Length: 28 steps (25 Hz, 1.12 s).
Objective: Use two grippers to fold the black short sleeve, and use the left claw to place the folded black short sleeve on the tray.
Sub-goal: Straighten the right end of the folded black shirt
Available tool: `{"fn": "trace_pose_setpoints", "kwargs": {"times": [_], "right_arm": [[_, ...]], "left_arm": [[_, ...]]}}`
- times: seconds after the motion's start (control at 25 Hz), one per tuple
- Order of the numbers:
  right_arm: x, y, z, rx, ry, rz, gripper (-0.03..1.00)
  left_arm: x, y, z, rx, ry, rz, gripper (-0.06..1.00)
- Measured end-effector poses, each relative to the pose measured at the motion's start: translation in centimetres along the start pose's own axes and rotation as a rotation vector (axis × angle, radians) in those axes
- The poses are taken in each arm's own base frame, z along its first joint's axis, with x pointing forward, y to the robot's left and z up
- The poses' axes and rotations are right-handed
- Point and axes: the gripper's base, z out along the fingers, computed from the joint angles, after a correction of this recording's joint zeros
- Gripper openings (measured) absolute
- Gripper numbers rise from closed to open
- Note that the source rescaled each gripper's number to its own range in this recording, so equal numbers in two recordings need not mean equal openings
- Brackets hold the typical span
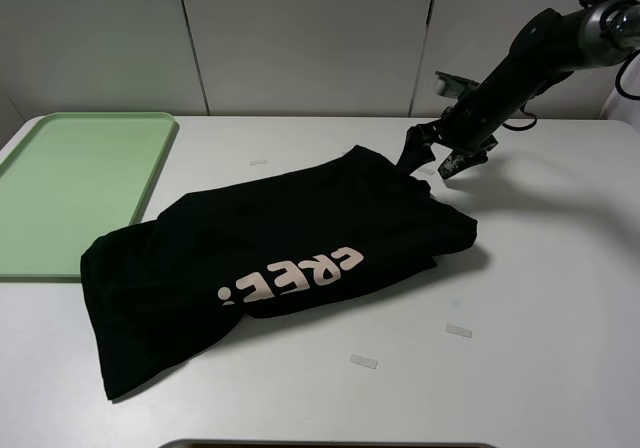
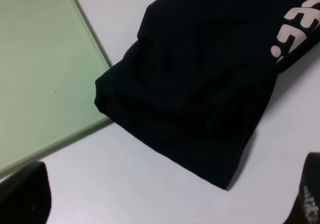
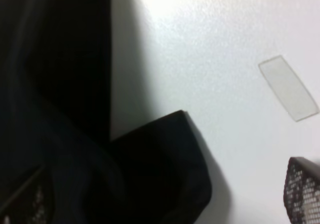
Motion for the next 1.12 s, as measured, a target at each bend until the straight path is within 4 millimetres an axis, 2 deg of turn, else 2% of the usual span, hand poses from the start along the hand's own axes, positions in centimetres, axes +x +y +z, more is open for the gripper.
{"fn": "trace_pose_setpoints", "kwargs": {"times": [0.28,0.48,0.8,0.92,0.96,1.04,1.12], "right_arm": [[0.2,-0.5,1.0,-0.002,0.013,-0.001,1.00],[0.1,0.3,1.4,-0.019,0.017,-0.009,1.00],[-0.1,5.5,3.8,-0.098,0.065,-0.081,1.00],[0.0,6.8,4.5,-0.100,0.083,-0.129,0.98],[0.1,7.0,4.6,-0.093,0.091,-0.144,0.92],[0.3,7.1,5.0,-0.074,0.109,-0.166,0.70],[0.4,6.9,5.2,-0.041,0.131,-0.177,0.36]], "left_arm": [[0.0,0.0,0.0,0.000,0.000,0.000,1.00],[0.0,0.0,0.0,-0.001,0.000,0.000,1.00],[0.0,0.0,0.0,-0.001,0.000,0.000,1.00],[0.0,0.0,0.0,-0.001,0.000,0.000,1.00],[0.0,0.0,0.0,-0.001,0.000,0.000,1.00],[0.0,0.0,0.0,-0.001,0.000,0.000,1.00],[0.0,0.0,0.0,-0.001,0.000,0.000,1.00]]}}
